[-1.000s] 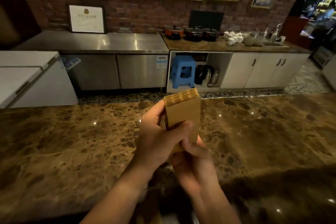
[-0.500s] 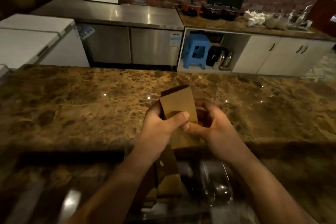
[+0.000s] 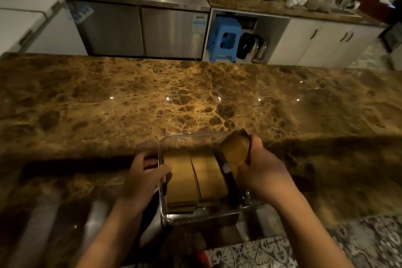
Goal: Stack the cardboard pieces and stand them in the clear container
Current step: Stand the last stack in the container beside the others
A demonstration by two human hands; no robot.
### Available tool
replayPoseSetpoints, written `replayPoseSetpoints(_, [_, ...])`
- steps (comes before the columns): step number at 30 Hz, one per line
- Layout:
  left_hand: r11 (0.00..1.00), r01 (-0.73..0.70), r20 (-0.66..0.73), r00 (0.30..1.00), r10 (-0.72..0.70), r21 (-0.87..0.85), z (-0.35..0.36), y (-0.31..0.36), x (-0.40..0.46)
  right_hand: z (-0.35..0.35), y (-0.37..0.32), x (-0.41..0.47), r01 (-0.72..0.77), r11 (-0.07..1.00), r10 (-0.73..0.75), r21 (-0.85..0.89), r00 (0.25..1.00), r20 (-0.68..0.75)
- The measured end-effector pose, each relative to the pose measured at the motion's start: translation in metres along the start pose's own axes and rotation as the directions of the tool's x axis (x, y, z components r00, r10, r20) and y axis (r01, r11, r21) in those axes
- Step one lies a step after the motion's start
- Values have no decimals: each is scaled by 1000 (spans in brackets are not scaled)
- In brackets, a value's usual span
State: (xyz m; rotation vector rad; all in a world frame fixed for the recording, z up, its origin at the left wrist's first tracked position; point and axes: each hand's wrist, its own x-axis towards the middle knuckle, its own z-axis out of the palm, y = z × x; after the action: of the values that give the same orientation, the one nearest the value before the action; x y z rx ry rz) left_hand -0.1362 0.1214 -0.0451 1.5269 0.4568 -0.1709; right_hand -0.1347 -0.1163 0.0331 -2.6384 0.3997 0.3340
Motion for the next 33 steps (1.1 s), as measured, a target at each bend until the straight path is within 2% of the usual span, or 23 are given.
replayPoseSetpoints(4, [1000,16,31,999,-15,-25,1,-5,-1,9,5,7,-61,997,67,-45,988,136])
replayPoseSetpoints(8, [999,17,38,999,-15,-39,2,1,-2,14,4,28,-113,993,101,36,966,237])
replayPoseSetpoints(10, [998,32,51,998,-30,-47,0,2,-1,18,6,32,-110,992,92,62,967,239])
replayPoseSetpoints(12, [998,47,65,997,-44,-52,-1,2,0,26,7,30,-81,997,76,12,971,228])
replayPoseSetpoints(14, [996,53,75,996,-47,-71,-1,3,0,32,9,28,-53,998,56,-27,987,148])
replayPoseSetpoints(16, [995,65,83,995,-59,-73,-2,4,-1,32,11,29,-59,998,55,38,994,95])
replayPoseSetpoints(20, [996,67,98,993,-61,-61,-4,4,1,25,14,31,-89,977,46,193,975,218])
replayPoseSetpoints(27, [999,50,49,998,-49,-12,-2,1,4,23,17,32,-82,959,5,271,962,272])
replayPoseSetpoints(29, [998,30,45,998,-33,62,-2,7,7,24,17,34,15,979,-51,206,984,173])
replayPoseSetpoints(31, [971,-28,37,999,20,237,1,16,9,23,11,30,179,972,-174,151,984,-45])
replayPoseSetpoints(33, [891,-149,29,988,152,429,4,35,12,17,-3,31,383,916,-338,119,897,-286])
